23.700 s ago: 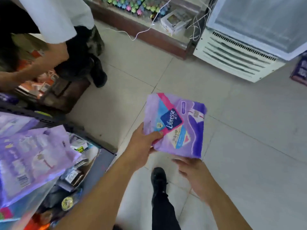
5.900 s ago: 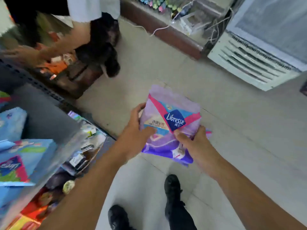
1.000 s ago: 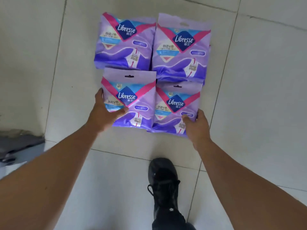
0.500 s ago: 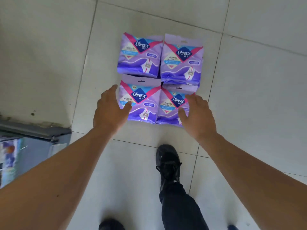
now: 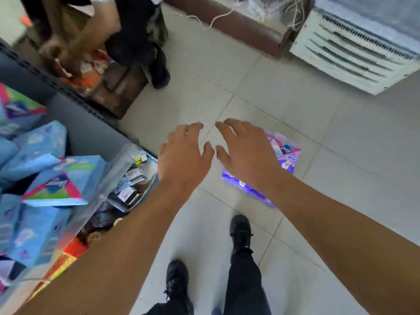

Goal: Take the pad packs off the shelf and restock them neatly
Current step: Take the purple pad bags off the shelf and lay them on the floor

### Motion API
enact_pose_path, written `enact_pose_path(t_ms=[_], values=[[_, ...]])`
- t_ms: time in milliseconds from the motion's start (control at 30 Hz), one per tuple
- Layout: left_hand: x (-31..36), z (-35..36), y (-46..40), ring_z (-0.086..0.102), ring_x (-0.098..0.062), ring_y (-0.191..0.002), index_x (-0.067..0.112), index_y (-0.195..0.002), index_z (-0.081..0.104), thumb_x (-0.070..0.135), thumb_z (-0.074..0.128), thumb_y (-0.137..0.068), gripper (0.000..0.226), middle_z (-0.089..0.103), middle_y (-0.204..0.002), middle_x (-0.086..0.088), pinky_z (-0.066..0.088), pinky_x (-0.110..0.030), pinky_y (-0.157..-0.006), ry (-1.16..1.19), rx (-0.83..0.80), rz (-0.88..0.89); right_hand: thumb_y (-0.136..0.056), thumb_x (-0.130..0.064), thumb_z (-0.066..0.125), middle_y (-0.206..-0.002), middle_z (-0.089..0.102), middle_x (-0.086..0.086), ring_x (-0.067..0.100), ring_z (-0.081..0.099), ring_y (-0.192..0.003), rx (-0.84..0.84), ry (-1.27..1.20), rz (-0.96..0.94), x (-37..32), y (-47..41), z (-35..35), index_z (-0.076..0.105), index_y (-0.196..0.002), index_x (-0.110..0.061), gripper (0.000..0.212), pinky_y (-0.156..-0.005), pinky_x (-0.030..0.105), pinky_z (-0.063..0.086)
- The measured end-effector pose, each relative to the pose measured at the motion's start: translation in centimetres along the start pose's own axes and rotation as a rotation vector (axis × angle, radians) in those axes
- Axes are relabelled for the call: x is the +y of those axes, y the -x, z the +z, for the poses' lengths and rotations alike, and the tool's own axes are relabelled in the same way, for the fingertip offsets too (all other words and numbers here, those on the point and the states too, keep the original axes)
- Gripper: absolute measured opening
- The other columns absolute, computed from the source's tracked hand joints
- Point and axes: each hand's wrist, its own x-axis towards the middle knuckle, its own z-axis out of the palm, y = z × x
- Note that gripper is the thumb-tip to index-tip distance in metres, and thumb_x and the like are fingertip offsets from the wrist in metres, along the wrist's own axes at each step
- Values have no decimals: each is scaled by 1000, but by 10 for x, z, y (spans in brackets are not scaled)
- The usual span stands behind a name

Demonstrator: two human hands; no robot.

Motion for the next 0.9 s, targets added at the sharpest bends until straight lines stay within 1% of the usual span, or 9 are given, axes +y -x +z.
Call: enact_pose_path(t_ms=[100, 267, 400, 467, 633, 700, 767, 833, 900], values=[[-28, -55, 16, 48, -23, -119, 27, -134, 49, 36, 51, -92, 43, 50, -132, 1, 43, -43, -93, 45, 126, -140, -85, -35, 50, -125, 60, 11, 35, 62, -98, 63, 8, -167, -50, -35, -28, 54, -130, -12, 51, -75, 44, 50], [-85, -115, 50, 54, -25, -111, 26, -127, 55, 34, 56, -86, 42, 56, -122, -1, 49, -45, -86, 56, 362, -353, -90, -33, 55, -130, 54, 10, 35, 57, -105, 10, -139, -418, -140, -71, -27, 46, -136, -11, 52, -75, 42, 46], [-134, -141, 81, 52, -25, -115, 29, -126, 54, 32, 56, -84, 43, 56, -124, 1, 47, -45, -90, 39, 454, -612, -89, -41, 54, -130, 54, 9, 34, 57, -109, -105, -220, -622, -205, -82, -11, 45, -138, -13, 57, -77, 44, 51], [-152, -145, 97, 52, -26, -113, 27, -126, 54, 32, 57, -84, 42, 57, -122, 1, 47, -44, -89, 34, 475, -684, -86, -51, 51, -129, 55, 10, 34, 58, -108, -153, -226, -697, -231, -84, 2, 45, -137, -15, 63, -76, 45, 53], [-193, -138, 135, 52, -30, -114, 23, -128, 54, 28, 62, -85, 44, 57, -125, -3, 47, -44, -87, 16, 498, -783, -79, -67, 53, -143, 42, 8, 33, 47, -125, -315, -133, -771, -273, -75, 35, 35, -143, -19, 82, -93, 50, 48], [-206, -137, 144, 51, -28, -114, 24, -128, 54, 29, 62, -85, 44, 57, -126, -2, 47, -42, -86, 14, 509, -816, -81, -66, 46, -141, 46, 10, 34, 49, -124, -263, -167, -800, -289, -69, 43, 40, -141, -16, 78, -92, 51, 49], [-218, -142, 153, 53, -28, -110, 23, -126, 55, 32, 59, -84, 43, 58, -122, -2, 49, -43, -85, 18, 556, -830, -85, -56, 45, -134, 51, 11, 35, 52, -117, -178, -241, -828, -313, -66, 46, 45, -136, -13, 67, -86, 51, 51], [-228, -151, 162, 55, -29, -106, 23, -125, 57, 34, 56, -82, 44, 59, -117, -2, 51, -44, -82, 16, 595, -824, -84, -44, 57, -135, 50, 13, 36, 51, -116, -85, -264, -839, -342, -70, 46, 44, -137, -11, 64, -85, 50, 51], [-239, -161, 170, 55, -29, -105, 23, -123, 58, 34, 55, -82, 43, 60, -116, -3, 50, -43, -81, 10, 618, -829, -82, -36, 66, -143, 43, 14, 37, 46, -125, -16, -220, -873, -376, -78, 46, 39, -142, -12, 71, -90, 51, 49]])
